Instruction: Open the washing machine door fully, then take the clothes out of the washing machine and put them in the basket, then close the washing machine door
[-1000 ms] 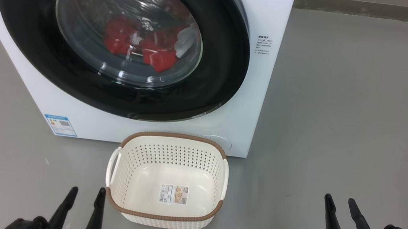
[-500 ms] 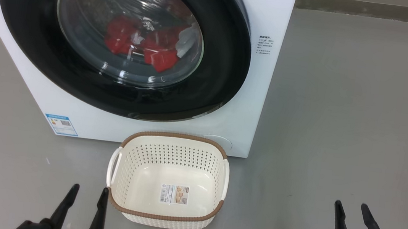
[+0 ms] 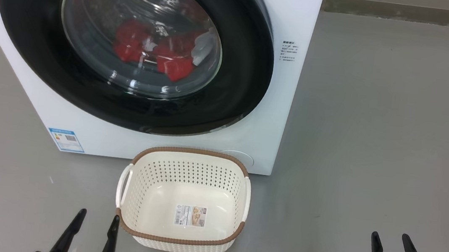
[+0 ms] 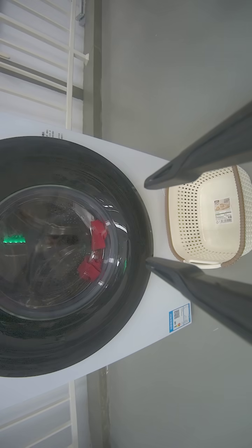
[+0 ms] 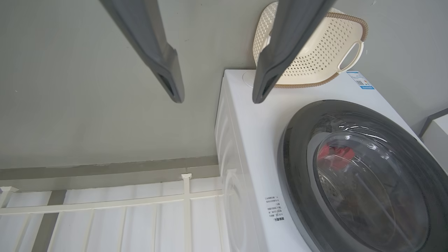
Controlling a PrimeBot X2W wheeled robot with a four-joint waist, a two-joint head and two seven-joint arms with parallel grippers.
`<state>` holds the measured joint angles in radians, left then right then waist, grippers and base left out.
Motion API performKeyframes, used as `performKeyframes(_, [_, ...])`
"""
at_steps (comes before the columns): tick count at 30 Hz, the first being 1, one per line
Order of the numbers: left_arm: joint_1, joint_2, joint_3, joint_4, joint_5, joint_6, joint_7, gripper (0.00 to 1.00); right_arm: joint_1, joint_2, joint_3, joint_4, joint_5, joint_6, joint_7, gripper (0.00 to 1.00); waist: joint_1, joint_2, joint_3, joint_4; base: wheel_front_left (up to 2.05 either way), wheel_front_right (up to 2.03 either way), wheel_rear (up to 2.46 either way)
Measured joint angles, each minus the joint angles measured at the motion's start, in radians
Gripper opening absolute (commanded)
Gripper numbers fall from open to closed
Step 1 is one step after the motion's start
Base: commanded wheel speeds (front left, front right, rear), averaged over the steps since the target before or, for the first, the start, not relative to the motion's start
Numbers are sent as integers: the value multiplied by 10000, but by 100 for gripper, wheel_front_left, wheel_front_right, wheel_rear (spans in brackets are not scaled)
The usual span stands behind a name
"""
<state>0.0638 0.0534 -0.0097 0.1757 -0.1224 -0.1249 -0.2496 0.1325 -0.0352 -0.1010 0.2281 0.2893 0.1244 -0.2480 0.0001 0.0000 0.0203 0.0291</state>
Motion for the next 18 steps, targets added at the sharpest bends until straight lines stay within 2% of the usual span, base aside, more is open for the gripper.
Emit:
performKeyframes(11, [-1,-6,-92,0,-21,-2,0,100,24,2,-73,-81,151,0,-2,100,0,0,-5,19,0,0,0])
performKeyframes(12, [-1,-6,-117,0,-21,-2,0,100,23,2,-75,-104,291,0,-2,48,0,0,-4,32,0,0,0])
performKeyframes(13, [-2,-8,-146,0,-21,-2,0,100,22,2,-67,-111,403,0,-2,32,0,0,1,47,0,0,0])
performKeyframes(14, [-3,-8,-178,0,-23,-2,0,100,21,0,-33,-132,472,0,-2,0,0,0,7,64,0,0,0])
performKeyframes(18, [-6,-12,-268,-6,-42,-2,0,100,-218,12,222,-257,1394,0,-17,0,0,0,81,118,0,0,0])
